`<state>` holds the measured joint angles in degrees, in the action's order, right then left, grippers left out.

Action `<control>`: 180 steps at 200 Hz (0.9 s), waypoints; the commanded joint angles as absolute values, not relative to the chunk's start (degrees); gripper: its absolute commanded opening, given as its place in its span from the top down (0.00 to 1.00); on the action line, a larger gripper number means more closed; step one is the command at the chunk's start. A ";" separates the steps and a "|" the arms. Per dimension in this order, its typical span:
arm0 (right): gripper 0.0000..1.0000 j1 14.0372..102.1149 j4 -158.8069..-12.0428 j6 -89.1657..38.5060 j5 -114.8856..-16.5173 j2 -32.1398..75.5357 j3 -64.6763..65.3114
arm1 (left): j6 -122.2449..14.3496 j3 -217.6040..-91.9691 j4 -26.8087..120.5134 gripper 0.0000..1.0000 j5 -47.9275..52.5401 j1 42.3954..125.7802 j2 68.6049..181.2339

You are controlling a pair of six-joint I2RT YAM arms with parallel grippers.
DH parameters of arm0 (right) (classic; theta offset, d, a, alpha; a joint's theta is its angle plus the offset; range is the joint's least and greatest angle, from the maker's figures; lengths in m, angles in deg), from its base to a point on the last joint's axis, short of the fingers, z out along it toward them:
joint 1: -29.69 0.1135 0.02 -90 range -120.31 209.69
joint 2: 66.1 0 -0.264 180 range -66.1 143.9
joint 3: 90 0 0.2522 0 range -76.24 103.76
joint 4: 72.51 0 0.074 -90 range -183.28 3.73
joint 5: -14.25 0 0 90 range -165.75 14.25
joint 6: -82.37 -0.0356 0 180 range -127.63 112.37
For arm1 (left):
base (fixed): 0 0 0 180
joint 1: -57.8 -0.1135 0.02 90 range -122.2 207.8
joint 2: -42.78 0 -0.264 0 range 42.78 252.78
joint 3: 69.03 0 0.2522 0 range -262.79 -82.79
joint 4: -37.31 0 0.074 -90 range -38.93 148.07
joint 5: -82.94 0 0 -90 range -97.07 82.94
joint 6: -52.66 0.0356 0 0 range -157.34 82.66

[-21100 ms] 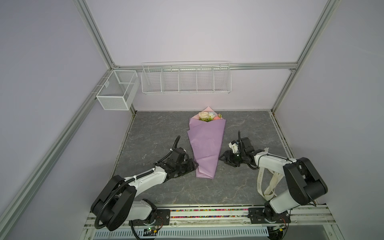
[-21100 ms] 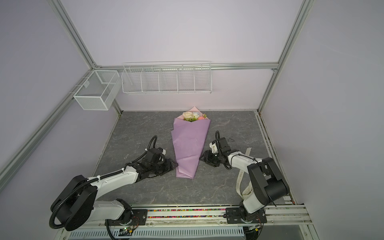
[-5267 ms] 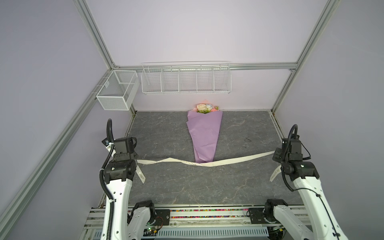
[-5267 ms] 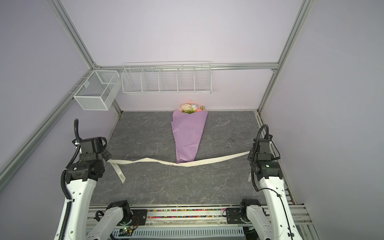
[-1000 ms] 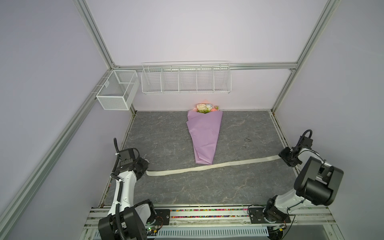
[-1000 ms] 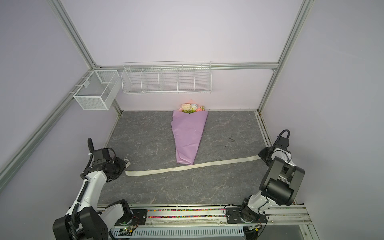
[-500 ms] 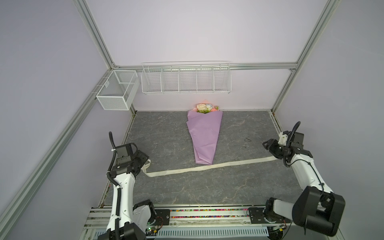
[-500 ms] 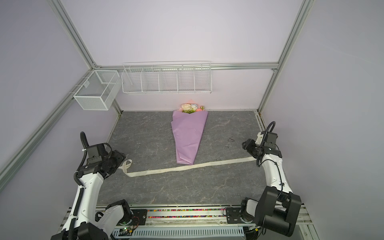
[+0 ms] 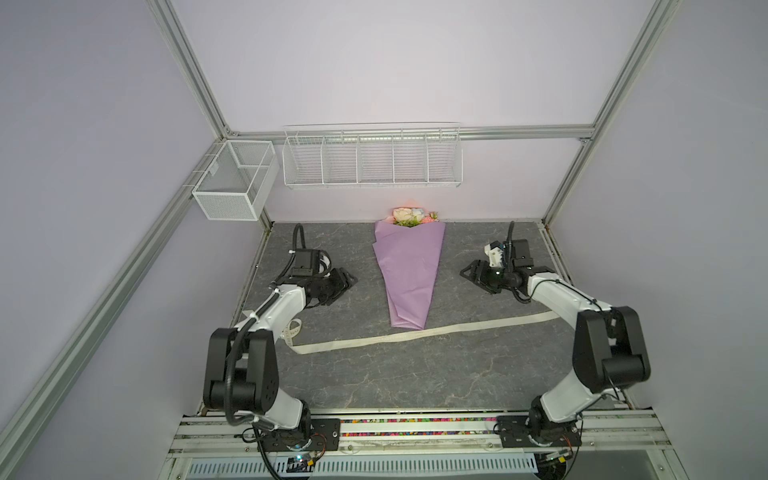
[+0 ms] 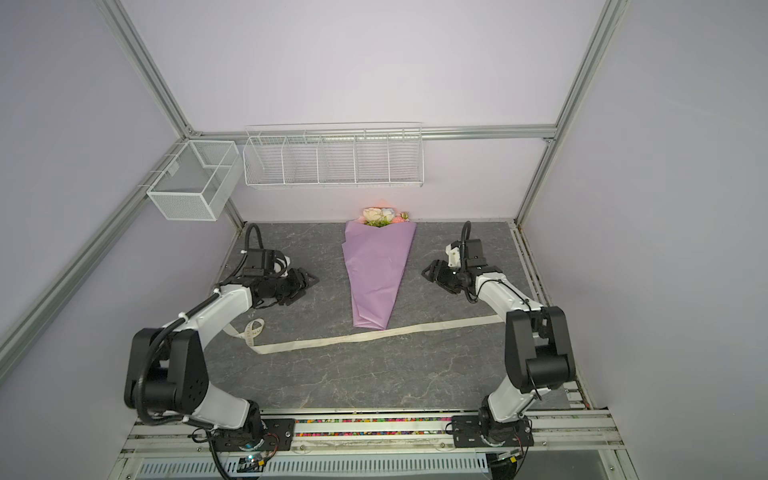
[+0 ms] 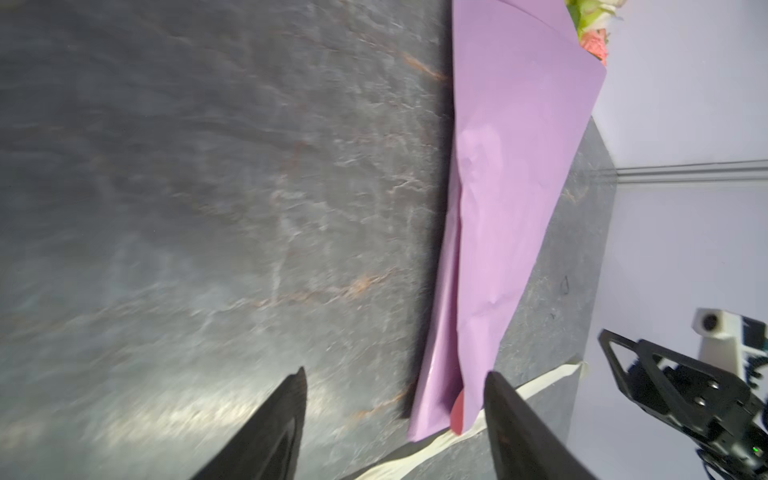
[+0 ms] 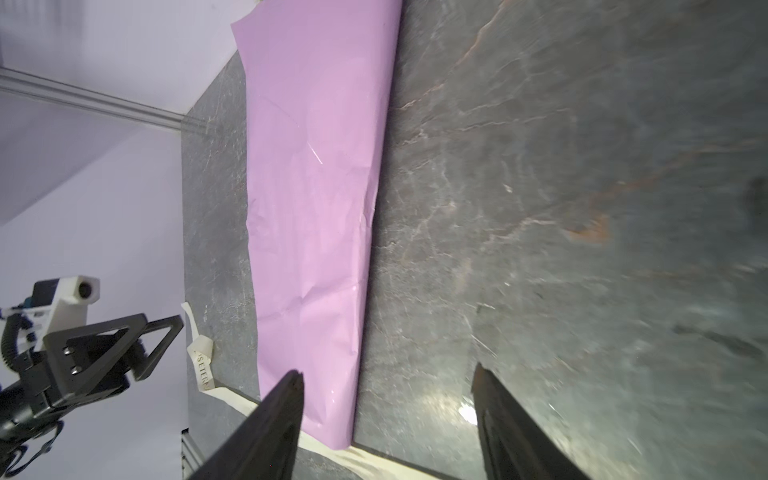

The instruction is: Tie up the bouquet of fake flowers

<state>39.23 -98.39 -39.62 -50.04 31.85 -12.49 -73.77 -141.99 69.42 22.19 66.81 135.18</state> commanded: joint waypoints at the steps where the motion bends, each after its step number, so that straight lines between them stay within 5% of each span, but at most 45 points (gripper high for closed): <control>1: 0.29 40.88 -93.02 -42.86 -47.86 38.33 -8.27 | -75.66 -147.70 61.56 0.32 28.83 68.33 142.13; 180: 0.29 42.72 -83.04 -56.73 -37.03 76.69 25.61 | -93.62 -179.82 44.72 0.41 39.22 70.17 182.39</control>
